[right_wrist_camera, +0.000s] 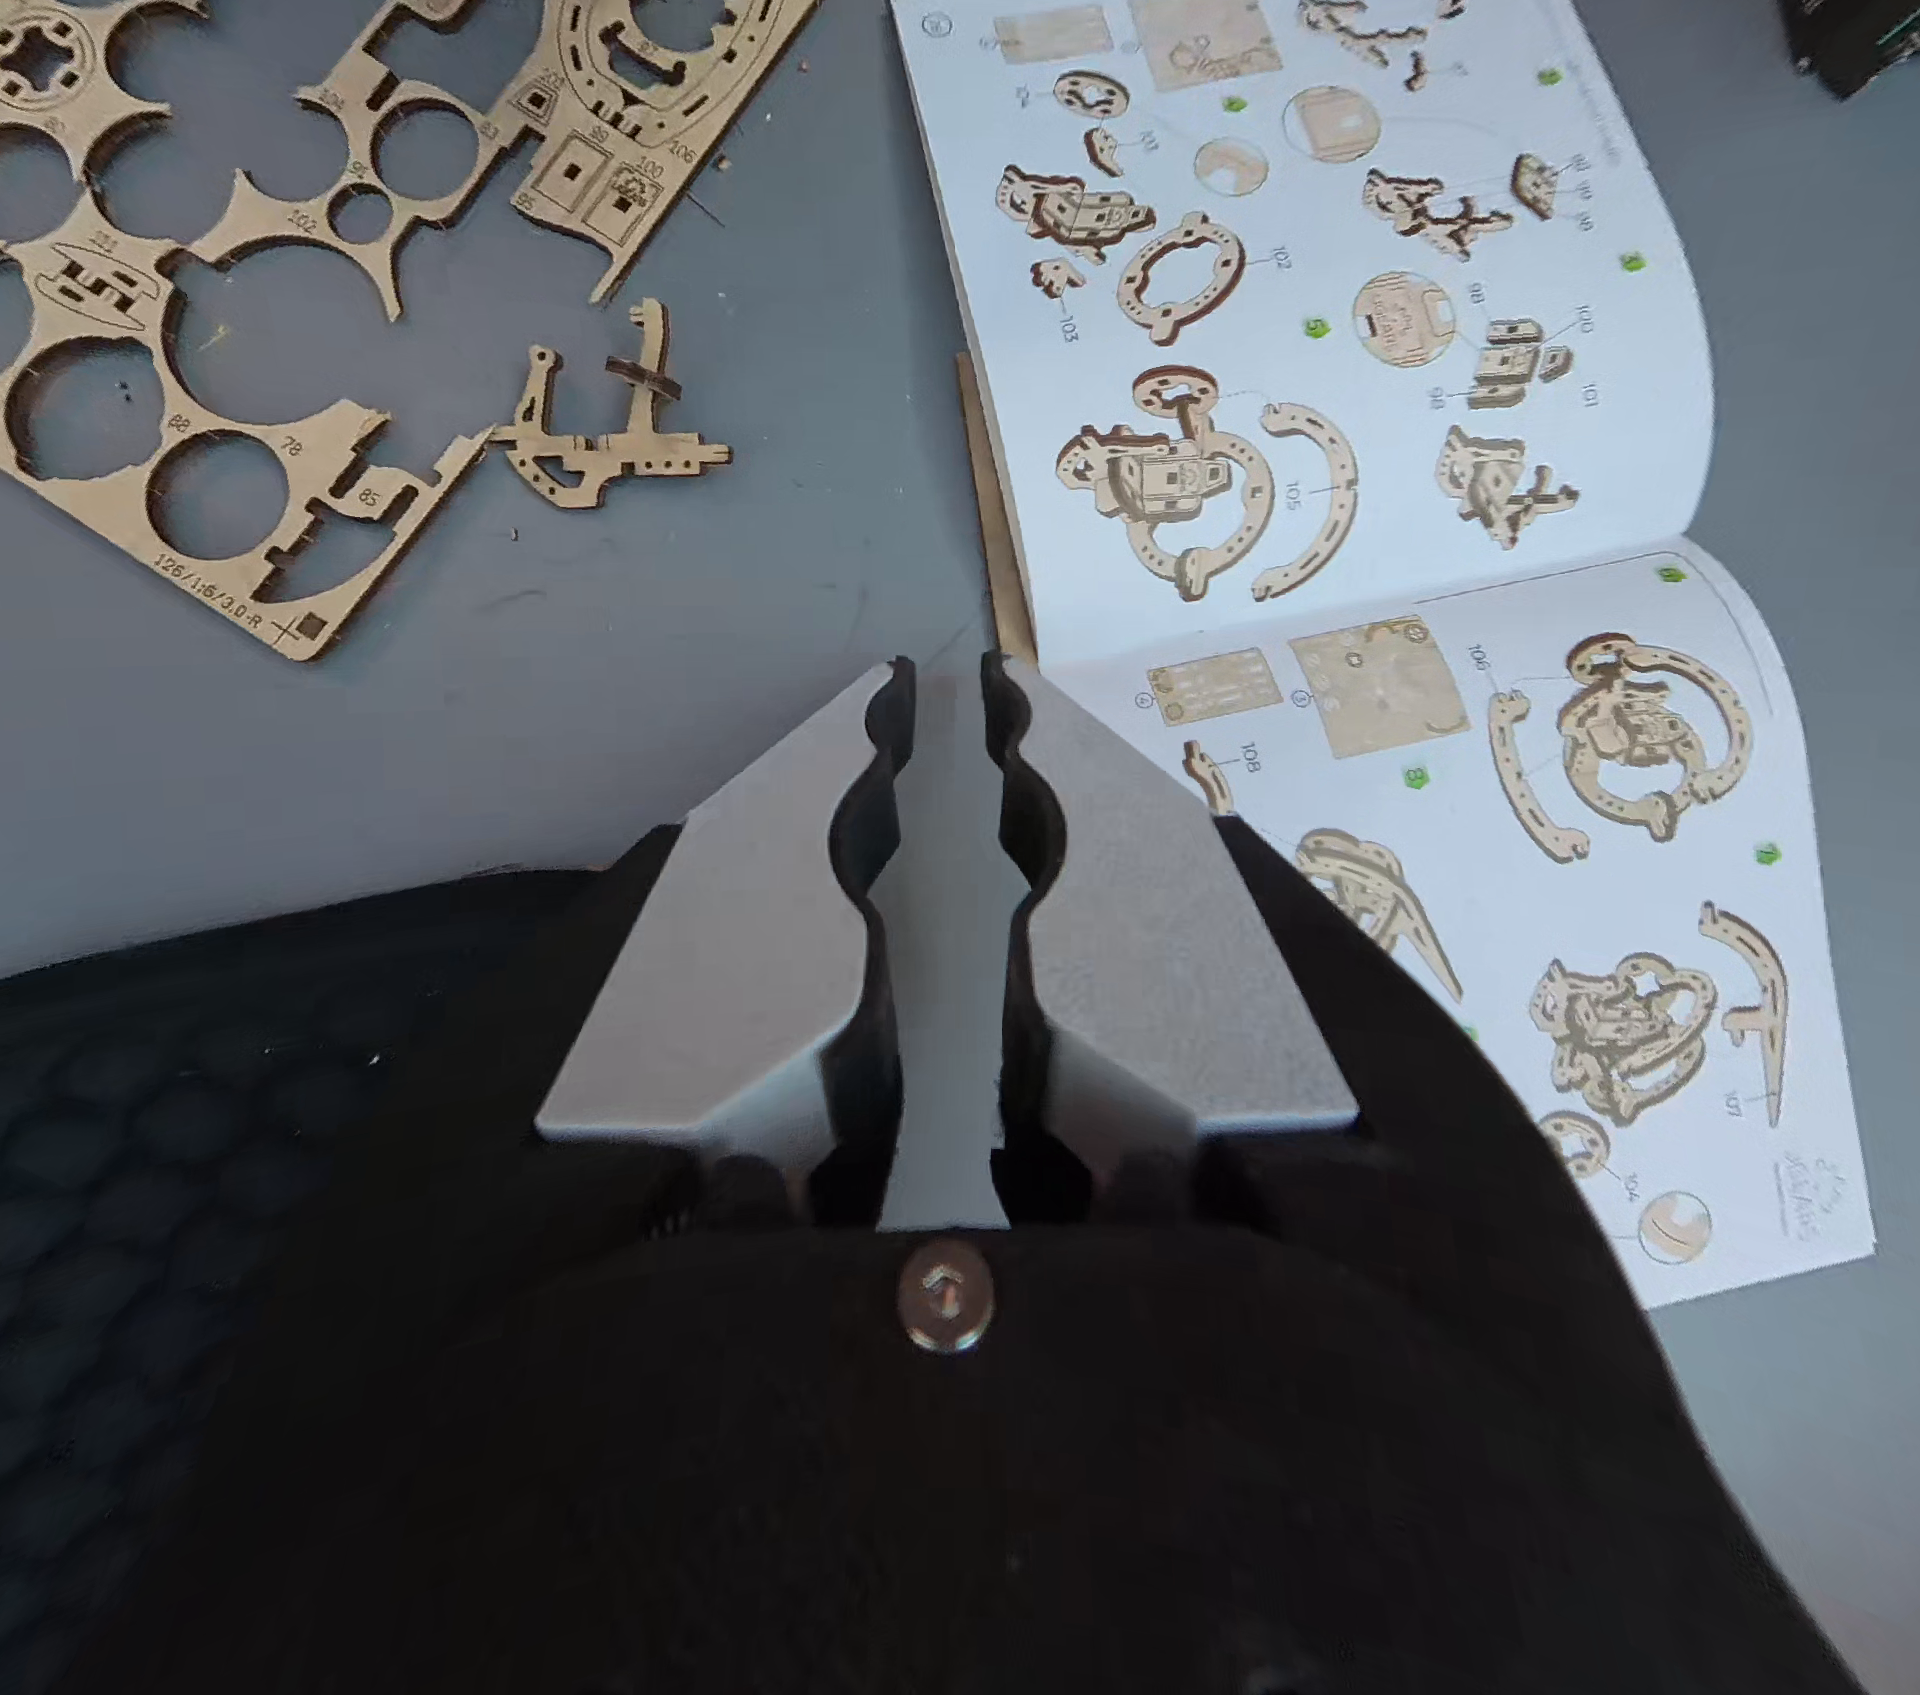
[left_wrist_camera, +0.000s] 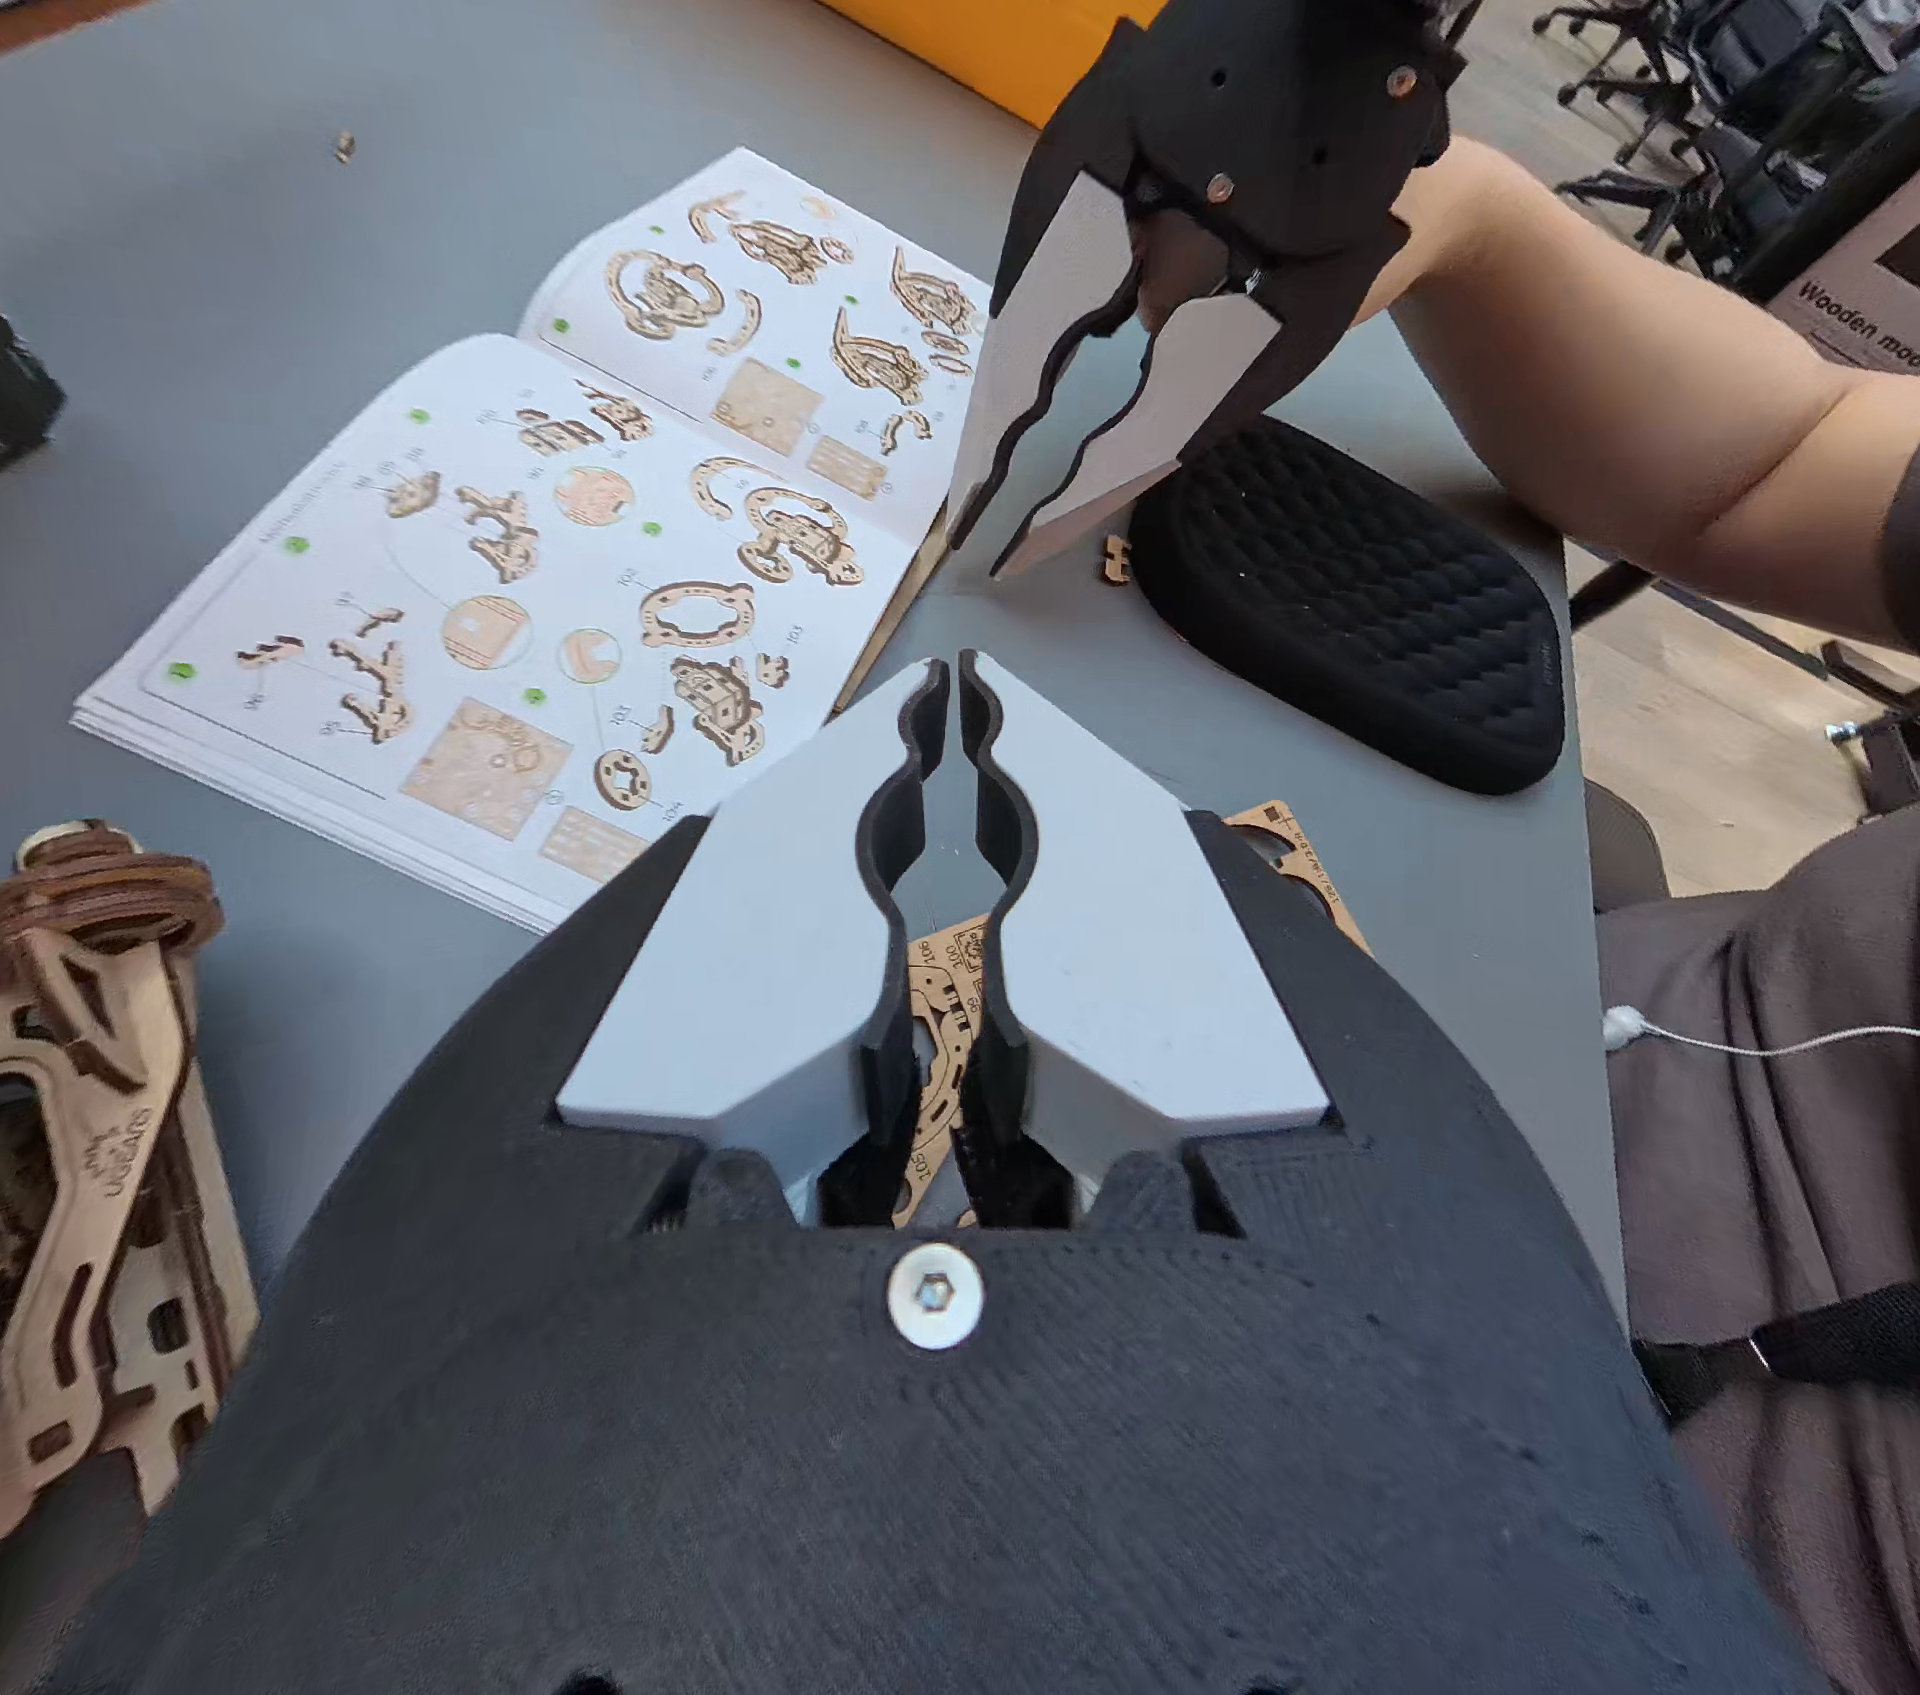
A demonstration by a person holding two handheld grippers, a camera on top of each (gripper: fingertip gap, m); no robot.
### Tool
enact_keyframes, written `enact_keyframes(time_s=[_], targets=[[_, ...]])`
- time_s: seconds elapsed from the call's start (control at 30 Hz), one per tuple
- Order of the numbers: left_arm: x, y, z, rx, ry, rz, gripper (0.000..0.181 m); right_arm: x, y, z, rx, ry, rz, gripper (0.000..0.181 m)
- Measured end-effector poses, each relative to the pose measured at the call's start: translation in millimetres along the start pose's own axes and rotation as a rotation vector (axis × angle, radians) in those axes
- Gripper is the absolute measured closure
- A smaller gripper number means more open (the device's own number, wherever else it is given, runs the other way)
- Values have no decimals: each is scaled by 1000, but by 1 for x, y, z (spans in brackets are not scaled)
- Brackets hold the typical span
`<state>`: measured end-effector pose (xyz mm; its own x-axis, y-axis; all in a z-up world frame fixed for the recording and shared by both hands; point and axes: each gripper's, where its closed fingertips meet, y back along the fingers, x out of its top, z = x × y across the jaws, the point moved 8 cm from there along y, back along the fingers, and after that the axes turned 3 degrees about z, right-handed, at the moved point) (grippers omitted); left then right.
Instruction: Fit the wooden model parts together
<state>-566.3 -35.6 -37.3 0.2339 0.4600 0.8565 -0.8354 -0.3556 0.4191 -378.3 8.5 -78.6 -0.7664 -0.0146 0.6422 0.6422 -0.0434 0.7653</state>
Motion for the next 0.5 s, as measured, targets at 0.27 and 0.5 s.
enact_keyframes(time_s=[0.27,0.5], targets=[[-2,12,-3,-19,63,84,181,-4,-3,5,21,-77,-132,170],[0,11,4,-39,45,90,181,-2,-6,-9,61,-101,-89,166]])
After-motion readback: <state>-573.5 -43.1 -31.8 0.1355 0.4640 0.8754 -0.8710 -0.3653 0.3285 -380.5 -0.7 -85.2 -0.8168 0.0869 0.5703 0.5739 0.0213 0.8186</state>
